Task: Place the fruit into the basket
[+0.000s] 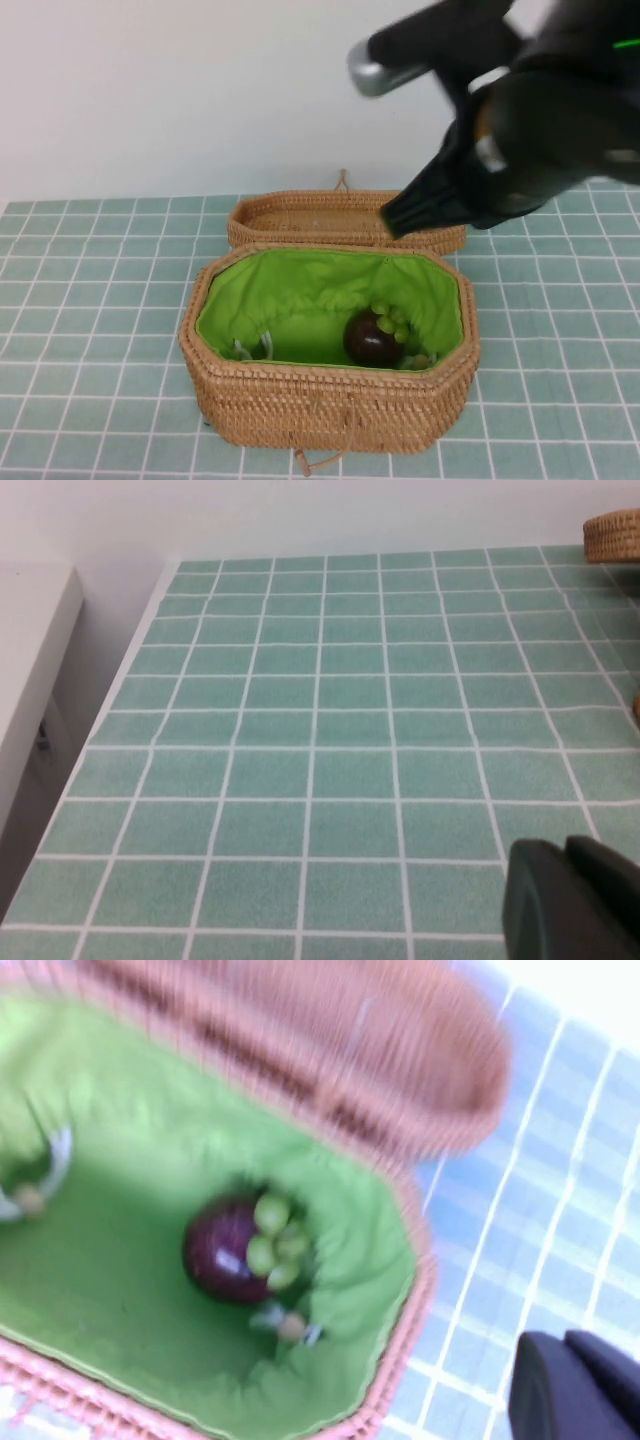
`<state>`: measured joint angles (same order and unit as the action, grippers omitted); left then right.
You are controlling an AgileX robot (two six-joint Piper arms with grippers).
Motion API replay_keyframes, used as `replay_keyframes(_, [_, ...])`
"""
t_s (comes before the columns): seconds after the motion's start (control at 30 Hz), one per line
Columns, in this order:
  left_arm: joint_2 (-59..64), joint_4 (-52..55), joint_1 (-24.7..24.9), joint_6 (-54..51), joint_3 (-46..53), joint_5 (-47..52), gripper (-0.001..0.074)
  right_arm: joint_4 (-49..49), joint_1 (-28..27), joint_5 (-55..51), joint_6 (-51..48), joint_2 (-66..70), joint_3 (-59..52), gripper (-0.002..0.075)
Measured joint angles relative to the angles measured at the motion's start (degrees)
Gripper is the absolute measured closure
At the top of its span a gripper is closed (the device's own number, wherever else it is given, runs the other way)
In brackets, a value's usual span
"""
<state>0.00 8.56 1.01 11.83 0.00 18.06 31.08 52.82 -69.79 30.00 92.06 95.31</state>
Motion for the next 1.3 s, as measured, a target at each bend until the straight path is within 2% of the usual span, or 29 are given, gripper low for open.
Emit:
replay_keyframes(0.17, [0.0,0.0,0.0,0.0,0.0,0.0,0.0736,-0.7,3.4,-0.1,1.1,-12.7,-6.0,0.0725])
replay_keyframes(0.33, [0.0,0.0,0.0,0.0,0.0,0.0,0.0736,-0.5,3.8,-0.3,0.8,-27.9,-14.4,0.0726])
replay_keyframes(0.57, [0.0,0.0,0.0,0.0,0.0,0.0,0.0736,-0.2,3.8,0.0,-3.2,-53.1,-31.3,0.0726])
replay_keyframes(0.77, [0.0,0.0,0.0,0.0,0.0,0.0,0.0736,-4.0,3.8,10.1,-10.2,-76.6,-43.7,0.0726])
replay_keyframes(0.9, [0.0,0.0,0.0,0.0,0.0,0.0,0.0736,-5.3,3.8,5.4,-14.3,-81.6,-48.5,0.0726])
replay_keyframes(1.07, [0.0,0.0,0.0,0.0,0.0,0.0,0.0736,-10.7,3.8,6.3,-20.6,-81.4,-50.8,0.0726])
replay_keyframes(1.3, [0.0,0.0,0.0,0.0,0.0,0.0,0.0736,-11.6,3.8,6.5,-21.1,-81.4,-50.8,0.0726])
